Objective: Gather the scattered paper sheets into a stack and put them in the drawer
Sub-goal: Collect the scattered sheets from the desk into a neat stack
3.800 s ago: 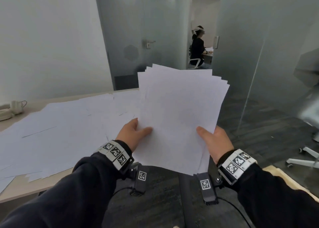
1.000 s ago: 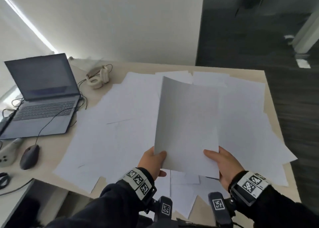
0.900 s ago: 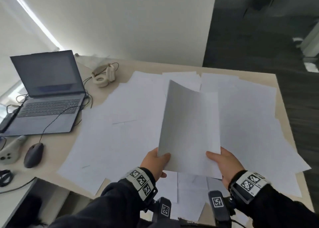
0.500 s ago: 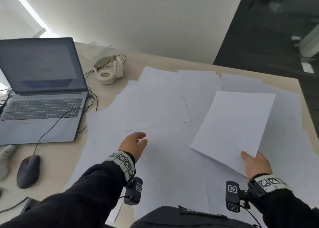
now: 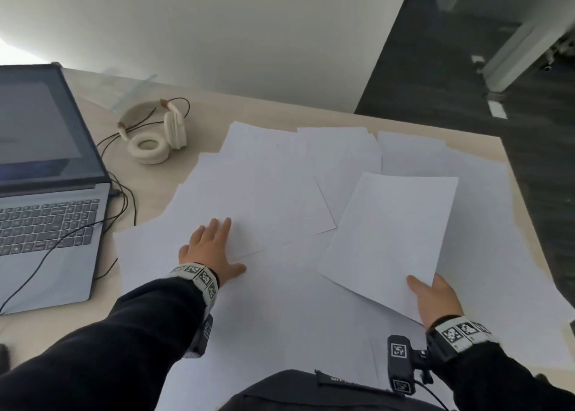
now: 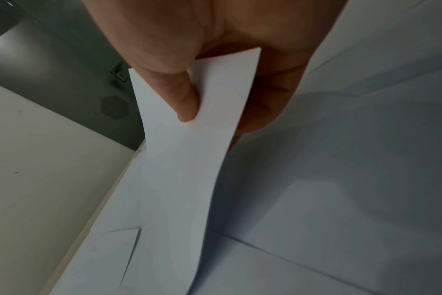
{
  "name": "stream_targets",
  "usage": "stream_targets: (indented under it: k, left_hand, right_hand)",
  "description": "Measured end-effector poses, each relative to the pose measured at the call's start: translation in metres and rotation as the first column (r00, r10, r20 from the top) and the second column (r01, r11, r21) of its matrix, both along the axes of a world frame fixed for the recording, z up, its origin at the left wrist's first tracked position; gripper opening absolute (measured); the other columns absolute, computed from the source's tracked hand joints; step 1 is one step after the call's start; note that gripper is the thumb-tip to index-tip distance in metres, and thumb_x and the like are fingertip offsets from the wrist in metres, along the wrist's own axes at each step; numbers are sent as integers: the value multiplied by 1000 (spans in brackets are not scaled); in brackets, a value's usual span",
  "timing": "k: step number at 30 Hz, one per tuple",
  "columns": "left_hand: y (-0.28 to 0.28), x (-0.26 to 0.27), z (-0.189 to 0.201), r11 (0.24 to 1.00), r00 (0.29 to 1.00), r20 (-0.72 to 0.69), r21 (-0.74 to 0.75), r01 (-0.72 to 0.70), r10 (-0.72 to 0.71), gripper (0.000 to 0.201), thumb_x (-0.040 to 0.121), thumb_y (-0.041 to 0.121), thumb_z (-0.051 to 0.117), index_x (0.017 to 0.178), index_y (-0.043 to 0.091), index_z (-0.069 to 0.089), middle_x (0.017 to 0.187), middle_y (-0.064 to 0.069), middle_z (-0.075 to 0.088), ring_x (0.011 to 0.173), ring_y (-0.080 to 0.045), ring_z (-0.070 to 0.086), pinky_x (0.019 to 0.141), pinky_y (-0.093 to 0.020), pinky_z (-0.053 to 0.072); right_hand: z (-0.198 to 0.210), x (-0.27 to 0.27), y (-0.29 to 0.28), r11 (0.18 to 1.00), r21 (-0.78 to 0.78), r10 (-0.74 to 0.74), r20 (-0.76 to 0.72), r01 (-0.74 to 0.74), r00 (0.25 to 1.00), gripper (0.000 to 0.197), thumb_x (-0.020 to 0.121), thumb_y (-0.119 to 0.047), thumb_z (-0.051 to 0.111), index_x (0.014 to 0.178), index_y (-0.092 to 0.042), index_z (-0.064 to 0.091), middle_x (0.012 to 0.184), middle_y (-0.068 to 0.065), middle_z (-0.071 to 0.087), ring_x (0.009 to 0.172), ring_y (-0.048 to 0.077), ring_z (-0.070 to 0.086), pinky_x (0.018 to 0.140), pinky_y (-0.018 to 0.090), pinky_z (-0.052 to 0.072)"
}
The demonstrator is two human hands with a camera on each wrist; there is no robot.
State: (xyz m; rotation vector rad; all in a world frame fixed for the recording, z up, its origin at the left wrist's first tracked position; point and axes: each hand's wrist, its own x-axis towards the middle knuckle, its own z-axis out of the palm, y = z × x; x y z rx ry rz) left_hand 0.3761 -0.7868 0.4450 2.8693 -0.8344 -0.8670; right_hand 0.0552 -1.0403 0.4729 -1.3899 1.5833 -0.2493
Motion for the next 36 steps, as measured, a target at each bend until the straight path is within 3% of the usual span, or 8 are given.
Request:
stream_targets:
  k: [7,13,17,21,25,29,33,36]
  left_hand:
    - [7,-7,4,983,976,119,4,184,-183,60,82,64,53,137,43,43,157,17,27,139,-20,31,108,-42,32]
    - [-7,-13,13,955,989,93,-264,132,-111,26,87,44,42,92,30,63,112,16,69,101,-14,64,86,-32,45]
    - [-44,-41,27,884,988,-151,-466,-45,-30,18,93,35,54,106,27,64,134,16,58,115,-14,59,100,-26,42]
    - [-79,-81,23,880,932,-277,-467,83,-235,20,92,41,50,102,28,60,140,7,55,131,-15,47,111,-32,34]
    - [-92,-113,16,874,894,-302,-455,169,-331,30,81,53,34,93,31,51,105,6,60,101,-17,55,93,-41,46]
    - [-93,-135,21,859,842,-326,-437,268,-429,26,89,49,37,101,30,51,127,5,60,113,-18,55,96,-41,45]
    - [-85,-148,30,817,759,-355,-428,387,-546,30,94,52,47,116,31,51,135,9,55,115,-15,54,100,-36,42]
    - [-75,-148,31,827,812,-270,-404,392,-517,52,89,61,52,134,34,46,154,12,36,142,-11,31,116,-36,27]
  right_hand:
    - [-14,10,2,998,59,-17,76,13,997,14,92,-15,60,104,-20,64,98,-2,69,94,25,64,96,42,49]
    - [-16,17,3,993,114,-32,120,18,992,12,91,-16,62,98,-26,65,102,-1,71,100,27,65,99,48,48]
    - [-15,28,14,983,184,-10,178,-23,984,16,89,-16,65,100,-27,68,105,1,73,100,27,67,98,51,49]
    - [-8,45,30,964,255,15,239,-77,971,18,92,-14,62,107,-25,66,109,4,72,101,27,67,95,50,51]
    - [7,60,45,936,349,-17,200,-54,980,15,97,-34,52,105,-27,63,100,11,70,87,31,67,66,47,59]
    - [8,57,50,909,410,12,150,-73,989,30,94,-51,49,102,-26,64,96,16,70,88,35,68,66,47,60]
    - [0,40,53,899,400,131,146,-180,981,13,93,-29,60,102,-25,69,96,11,73,86,32,70,70,48,60]
    - [-9,25,42,937,281,184,110,-208,977,18,91,-13,58,104,-19,69,93,6,74,89,30,70,77,48,59]
